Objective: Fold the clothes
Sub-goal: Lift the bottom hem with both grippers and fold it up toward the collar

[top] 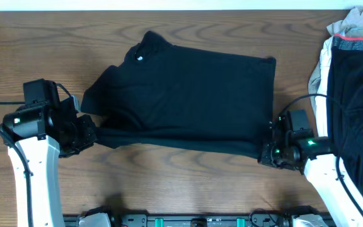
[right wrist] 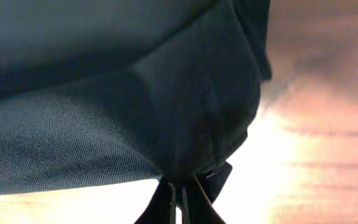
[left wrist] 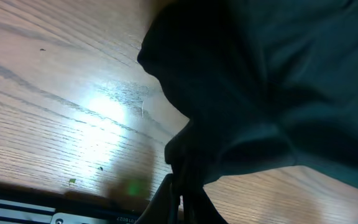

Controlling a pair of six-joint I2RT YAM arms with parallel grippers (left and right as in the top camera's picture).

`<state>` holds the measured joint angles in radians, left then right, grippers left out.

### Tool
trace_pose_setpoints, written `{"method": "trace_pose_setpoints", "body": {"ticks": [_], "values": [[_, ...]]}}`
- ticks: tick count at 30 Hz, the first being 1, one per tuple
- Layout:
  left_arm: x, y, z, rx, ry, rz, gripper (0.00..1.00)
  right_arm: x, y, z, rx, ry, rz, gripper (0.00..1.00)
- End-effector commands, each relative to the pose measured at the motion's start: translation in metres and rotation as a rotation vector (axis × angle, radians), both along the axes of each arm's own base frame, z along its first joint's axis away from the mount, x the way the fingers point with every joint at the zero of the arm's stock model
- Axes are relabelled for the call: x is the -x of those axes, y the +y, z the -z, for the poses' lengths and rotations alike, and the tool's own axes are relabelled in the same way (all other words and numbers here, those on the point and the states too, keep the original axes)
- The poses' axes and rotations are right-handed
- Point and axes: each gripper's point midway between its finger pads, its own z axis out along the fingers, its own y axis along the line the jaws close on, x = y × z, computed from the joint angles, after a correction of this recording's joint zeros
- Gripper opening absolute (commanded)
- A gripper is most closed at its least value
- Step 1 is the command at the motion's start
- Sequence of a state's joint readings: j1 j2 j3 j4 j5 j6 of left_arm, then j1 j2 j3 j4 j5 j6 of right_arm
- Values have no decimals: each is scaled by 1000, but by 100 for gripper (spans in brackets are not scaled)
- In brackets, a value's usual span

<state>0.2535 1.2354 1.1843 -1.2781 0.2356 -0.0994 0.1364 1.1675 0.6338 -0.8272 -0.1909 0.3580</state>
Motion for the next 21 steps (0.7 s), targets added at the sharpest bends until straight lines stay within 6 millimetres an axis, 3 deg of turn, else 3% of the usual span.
{"method": "trace_pose_setpoints", "body": {"ticks": [1,7,12,14,17,21], "values": [[2,4,2,-21,9,12,6,-12,14,-13,-81,-86,-133,1],[2,4,2,-21,9,12,7,-18,62,-39,-333,-227,-381,1],[0,4,0,-23,-2,11,6,-25,68,-53,-369,-268,-396,1],[-3,5,-5,-26,-17,11,6,-32,65,-57,-347,-270,-356,1],[-8,6,-15,-36,-53,11,6,-44,34,-51,-200,-195,-95,1],[-11,7,-22,-44,-78,11,6,-50,34,-62,-199,-217,-98,1]]}}
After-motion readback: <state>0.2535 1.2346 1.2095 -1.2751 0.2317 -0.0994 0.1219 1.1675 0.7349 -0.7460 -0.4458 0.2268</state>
